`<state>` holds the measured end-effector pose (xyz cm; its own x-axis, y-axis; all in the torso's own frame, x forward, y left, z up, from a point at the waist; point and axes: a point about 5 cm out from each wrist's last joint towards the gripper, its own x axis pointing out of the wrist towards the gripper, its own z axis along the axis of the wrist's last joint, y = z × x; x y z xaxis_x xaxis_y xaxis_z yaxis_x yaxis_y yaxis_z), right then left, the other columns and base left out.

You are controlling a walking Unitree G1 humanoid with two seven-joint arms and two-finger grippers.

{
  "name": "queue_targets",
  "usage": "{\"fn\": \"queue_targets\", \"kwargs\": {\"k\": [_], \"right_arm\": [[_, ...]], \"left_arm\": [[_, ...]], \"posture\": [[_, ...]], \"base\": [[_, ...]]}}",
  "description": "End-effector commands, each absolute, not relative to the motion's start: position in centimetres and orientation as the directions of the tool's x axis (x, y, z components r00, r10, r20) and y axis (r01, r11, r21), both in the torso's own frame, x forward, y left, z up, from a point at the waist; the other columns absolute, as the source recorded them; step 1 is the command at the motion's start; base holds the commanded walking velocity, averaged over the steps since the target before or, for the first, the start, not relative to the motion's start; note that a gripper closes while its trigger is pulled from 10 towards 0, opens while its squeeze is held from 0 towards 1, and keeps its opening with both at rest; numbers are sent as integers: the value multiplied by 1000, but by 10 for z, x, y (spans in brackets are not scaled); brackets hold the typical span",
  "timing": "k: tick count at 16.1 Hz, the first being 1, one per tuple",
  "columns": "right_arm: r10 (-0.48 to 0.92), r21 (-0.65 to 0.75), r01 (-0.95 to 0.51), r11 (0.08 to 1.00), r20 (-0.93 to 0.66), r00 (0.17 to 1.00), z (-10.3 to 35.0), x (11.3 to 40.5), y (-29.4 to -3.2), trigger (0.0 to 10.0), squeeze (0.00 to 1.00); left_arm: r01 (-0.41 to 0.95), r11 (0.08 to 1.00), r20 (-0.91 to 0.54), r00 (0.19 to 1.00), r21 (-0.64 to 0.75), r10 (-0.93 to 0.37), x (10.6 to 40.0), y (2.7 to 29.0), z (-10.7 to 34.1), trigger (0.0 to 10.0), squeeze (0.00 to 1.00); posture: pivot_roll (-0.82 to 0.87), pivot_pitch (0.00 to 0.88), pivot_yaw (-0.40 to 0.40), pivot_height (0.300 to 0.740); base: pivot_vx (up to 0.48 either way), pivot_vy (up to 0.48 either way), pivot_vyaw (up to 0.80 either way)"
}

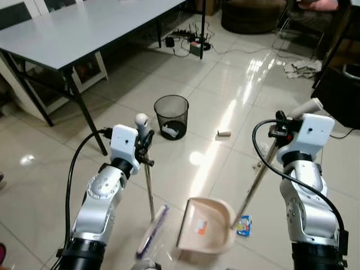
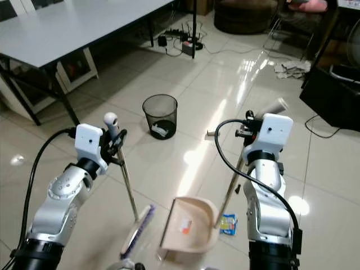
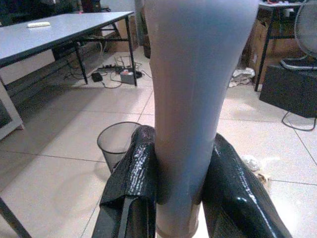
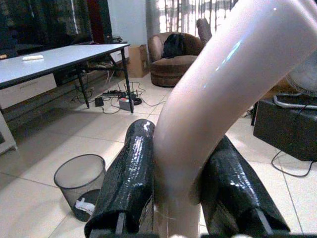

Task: Sweep floor

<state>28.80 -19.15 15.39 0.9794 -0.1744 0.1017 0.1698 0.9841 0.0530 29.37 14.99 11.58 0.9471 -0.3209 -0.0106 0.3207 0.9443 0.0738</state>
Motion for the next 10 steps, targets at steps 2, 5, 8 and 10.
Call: {"fn": "queue_targets", "kwargs": {"k": [2,5,8,10], "right_arm": [[-172,88,161,983,136,976,162,287,-193,10000,0],[-172,95,159,983,148,974,165,287,-193,10000,0],[-188,92,175,980,159,969,168,288,-196,10000,0],[-199,91,185,978,167,966,168,283,-199,10000,0]], "left_arm": [[329,941,67,940,84,-335,298,147,134,10000,0],[352,933,79,930,79,-358,296,143,135,10000,0],[358,930,90,927,80,-364,299,141,139,10000,0],[366,927,95,923,79,-373,297,141,139,10000,0]], "posture": [[-25,64,19,740],[-29,65,22,740],[-31,69,27,740],[-38,76,33,740]], "base": [[0,0,-800],[203,0,-800],[360,0,-800],[366,0,-800]]}}
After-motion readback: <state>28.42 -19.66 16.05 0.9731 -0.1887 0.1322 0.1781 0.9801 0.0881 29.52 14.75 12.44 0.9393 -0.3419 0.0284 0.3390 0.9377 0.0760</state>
